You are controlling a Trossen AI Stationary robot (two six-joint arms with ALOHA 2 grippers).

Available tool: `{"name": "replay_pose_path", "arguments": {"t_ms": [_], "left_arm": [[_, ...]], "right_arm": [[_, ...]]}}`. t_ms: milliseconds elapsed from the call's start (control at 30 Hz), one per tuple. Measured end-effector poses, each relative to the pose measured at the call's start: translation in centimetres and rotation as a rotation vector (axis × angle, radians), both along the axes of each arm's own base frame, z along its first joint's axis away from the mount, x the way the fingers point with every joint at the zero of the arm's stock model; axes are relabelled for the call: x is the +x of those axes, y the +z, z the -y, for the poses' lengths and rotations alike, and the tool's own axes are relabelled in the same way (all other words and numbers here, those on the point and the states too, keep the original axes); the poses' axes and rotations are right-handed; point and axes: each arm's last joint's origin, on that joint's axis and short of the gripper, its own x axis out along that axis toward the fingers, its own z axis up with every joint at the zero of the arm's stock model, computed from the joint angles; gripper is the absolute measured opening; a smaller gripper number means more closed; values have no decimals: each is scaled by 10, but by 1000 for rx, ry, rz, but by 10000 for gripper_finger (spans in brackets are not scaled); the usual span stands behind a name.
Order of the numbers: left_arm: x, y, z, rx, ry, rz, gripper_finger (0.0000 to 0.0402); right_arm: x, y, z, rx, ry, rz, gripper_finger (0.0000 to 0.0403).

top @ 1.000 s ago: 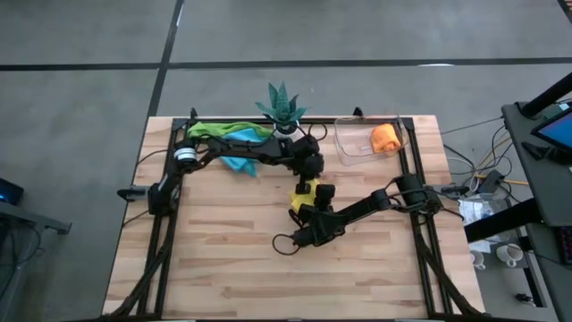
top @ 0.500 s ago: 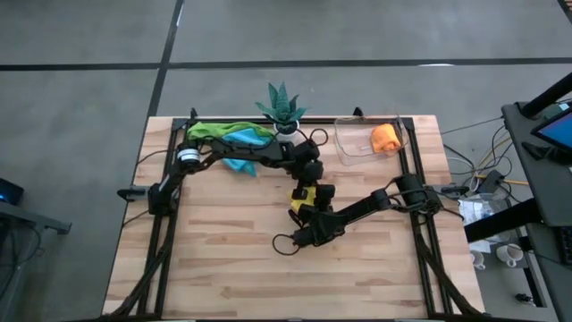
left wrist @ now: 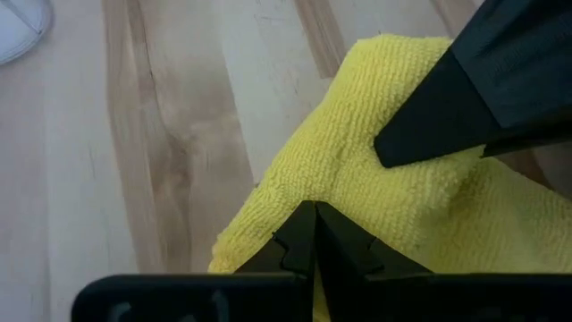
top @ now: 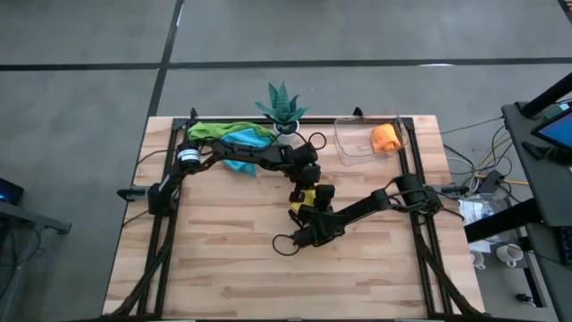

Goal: Roll microfiber towels into tight, uniform cylinder then place into a basket
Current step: Roll the yellow microfiber cloth

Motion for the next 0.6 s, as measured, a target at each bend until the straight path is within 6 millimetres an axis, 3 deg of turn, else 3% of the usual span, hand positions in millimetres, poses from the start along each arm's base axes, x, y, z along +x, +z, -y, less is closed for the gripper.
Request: {"name": "replay_pose_path", "arguments": {"t_ms": [267,467,600], "left_arm": [[0,-7,0,10,8,4,0],[1,-8,-1,15,14,9,0],[1,-8,-1,17,15,10,0]], "right_arm": [[4,21,-1,67,-81,90,123],[0,57,-10,125,-80,196,198],[-22,93,-22,133,-48,316,217]]}}
